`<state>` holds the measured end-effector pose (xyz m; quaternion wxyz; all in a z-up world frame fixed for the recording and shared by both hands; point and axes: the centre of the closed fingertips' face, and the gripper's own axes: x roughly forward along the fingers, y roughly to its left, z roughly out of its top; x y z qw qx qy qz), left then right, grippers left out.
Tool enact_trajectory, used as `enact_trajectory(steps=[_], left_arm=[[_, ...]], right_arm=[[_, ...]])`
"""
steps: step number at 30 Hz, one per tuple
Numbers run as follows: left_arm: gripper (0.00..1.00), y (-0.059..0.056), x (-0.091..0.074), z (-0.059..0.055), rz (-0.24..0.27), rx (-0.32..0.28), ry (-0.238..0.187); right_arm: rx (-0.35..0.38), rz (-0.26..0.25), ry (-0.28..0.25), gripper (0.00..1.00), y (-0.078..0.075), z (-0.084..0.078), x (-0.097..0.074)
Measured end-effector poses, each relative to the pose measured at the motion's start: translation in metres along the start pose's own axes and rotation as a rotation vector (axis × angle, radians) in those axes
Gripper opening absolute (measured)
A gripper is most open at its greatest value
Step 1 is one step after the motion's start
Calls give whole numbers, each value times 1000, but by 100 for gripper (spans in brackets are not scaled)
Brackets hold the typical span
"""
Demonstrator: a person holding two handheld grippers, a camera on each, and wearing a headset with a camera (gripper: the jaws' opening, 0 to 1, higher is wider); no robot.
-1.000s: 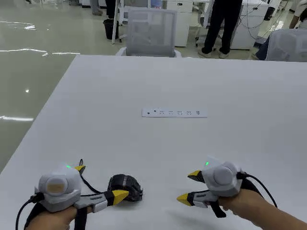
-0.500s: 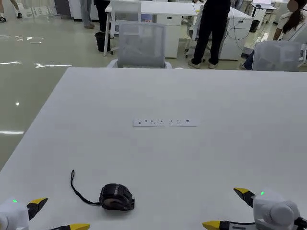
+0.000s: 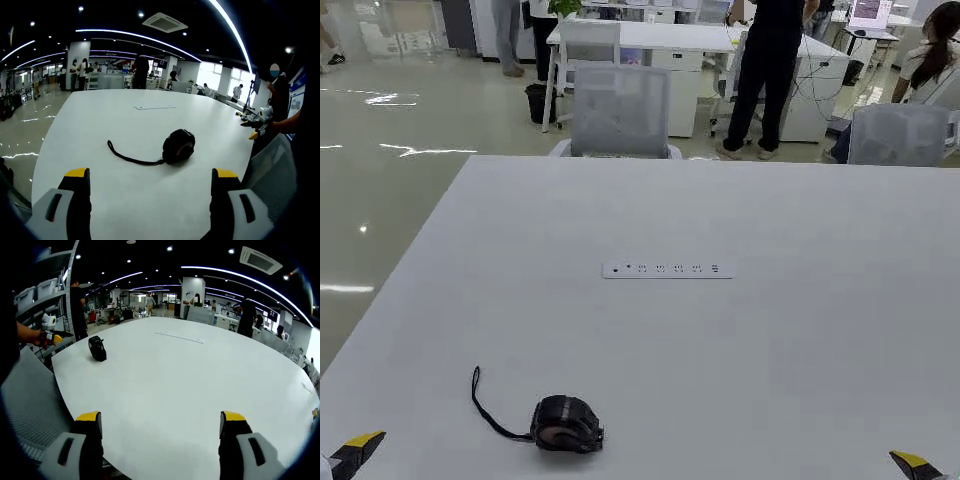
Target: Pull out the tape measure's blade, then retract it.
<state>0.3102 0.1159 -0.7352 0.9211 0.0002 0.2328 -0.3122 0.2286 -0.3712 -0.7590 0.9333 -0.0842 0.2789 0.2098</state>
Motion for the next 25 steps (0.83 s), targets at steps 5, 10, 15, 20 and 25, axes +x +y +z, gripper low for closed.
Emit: enact_trajectory(steps=[5,10,15,20,25], left_arm=[[99,-3,-1,-7,-16,-7,20],[99,-4,-3,-7,-30,14,35],[99,-3,-5,-3,-29,11,27],[99,0,-3,-1,-17,16,19],[99,-1,-2,-3,-23,13,24]], right_arm=[[13,-7,-18,100,2,2,-2],[27,-16,-13,100,0,-2,-7],[36,-22,-7,100,-6,-8,-13],[86,-48,-14,100,-13,-14,-18],[95,-55,-11,100,-11,-15,-18]])
